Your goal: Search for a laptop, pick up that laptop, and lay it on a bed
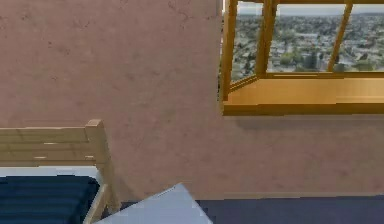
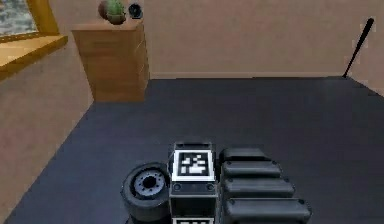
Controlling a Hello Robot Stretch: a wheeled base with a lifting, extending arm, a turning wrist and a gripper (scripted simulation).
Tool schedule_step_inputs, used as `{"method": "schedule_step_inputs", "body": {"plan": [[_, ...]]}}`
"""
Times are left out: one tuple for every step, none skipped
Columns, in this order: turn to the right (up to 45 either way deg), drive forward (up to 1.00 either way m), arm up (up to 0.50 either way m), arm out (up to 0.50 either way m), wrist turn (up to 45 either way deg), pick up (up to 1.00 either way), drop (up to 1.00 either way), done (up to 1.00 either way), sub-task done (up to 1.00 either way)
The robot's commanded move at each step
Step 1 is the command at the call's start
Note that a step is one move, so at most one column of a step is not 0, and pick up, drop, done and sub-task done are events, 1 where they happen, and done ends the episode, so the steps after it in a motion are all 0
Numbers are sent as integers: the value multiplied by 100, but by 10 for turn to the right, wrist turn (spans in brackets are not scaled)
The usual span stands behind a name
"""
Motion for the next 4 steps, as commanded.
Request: {"method": "schedule_step_inputs", "body": {"plan": [[0, 25, 0, 0, 0, 0, 0, 0, 0], [450, 0, 0, 0, 0, 0, 0, 0, 0], [450, 0, 0, 0, 0, 0, 0, 0, 0], [450, 0, 0, 0, 0, 0, 0, 0, 0]]}}
